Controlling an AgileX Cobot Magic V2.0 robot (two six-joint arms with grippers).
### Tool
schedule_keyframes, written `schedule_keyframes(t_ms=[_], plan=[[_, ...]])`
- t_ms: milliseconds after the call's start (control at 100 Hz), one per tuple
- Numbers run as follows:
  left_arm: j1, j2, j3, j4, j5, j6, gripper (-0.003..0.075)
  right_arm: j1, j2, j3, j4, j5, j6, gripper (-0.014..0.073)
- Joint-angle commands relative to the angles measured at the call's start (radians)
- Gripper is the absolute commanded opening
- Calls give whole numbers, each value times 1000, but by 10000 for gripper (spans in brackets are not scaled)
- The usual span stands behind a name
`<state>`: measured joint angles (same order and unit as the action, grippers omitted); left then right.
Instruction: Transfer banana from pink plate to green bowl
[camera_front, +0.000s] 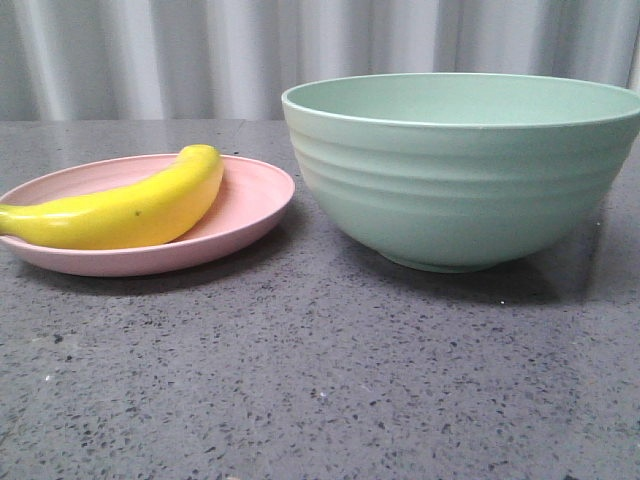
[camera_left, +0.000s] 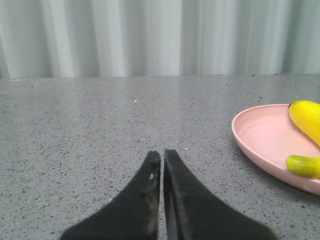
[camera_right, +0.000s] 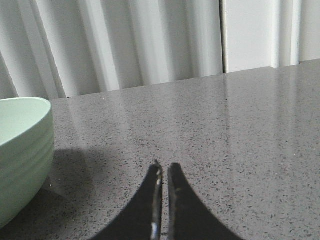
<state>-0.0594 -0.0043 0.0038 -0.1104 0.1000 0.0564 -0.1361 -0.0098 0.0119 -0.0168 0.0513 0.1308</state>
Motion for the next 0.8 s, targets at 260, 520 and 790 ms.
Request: schedule_keyframes(t_ms=[260,520,790], plan=[[0,96,-120,-46,-31,-9,-21,-6,139,-99,-7,-8,-3,-62],[0,291,-217,-46,-61,-9,-20,-6,320,-185,-7,10,-3,-62],[-35,517,-284,-46,-175,-9,206,-6,371,-191,-7,-39,-3,-62]])
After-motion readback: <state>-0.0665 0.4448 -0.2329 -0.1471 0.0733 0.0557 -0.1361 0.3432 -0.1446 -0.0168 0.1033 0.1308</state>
